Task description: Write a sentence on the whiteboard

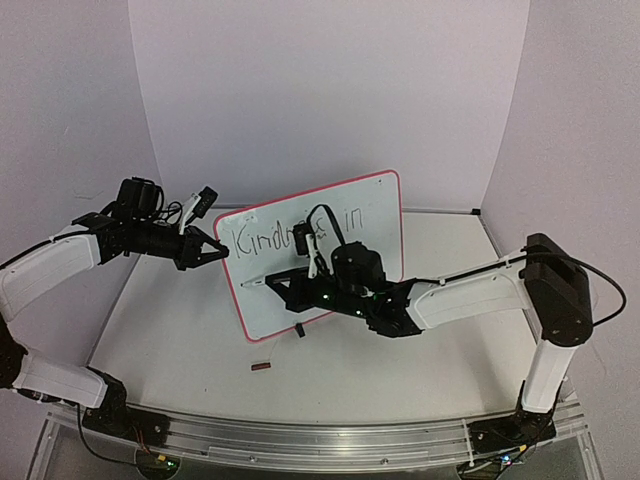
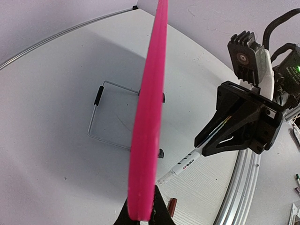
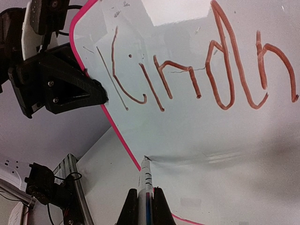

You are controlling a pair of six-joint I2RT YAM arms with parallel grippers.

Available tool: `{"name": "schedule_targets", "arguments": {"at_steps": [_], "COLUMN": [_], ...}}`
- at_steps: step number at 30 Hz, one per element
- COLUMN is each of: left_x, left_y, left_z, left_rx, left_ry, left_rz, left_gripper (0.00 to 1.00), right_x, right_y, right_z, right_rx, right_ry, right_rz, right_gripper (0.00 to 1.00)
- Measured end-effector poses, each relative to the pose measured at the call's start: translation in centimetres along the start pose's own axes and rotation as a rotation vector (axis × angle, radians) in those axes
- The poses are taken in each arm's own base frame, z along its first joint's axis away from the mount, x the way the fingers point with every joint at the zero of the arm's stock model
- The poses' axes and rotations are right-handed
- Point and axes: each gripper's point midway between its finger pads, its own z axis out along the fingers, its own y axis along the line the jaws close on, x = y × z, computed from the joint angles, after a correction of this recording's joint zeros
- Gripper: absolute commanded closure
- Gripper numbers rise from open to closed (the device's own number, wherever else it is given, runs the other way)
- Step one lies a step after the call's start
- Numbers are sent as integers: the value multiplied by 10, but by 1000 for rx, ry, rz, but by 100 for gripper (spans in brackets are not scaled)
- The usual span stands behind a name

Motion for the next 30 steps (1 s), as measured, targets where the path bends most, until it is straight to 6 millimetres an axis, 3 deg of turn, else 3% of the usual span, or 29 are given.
{"name": "schedule_targets", "arguments": {"at_steps": [18,30], "left_x": [0,-1], "left_y": [1,1], "left_z": [1,1], "left_rx": [0,1], "left_ry": [-2,-2], "left_rz": [1,1], "left_gripper": [100,100], "right_x": [20,6], "right_y": [-11,-9], "right_z": [2,-5], "right_rx": [38,62], "right_ry": [65,36], "right_rz": [-19,-64], "right_gripper": [100,100]}}
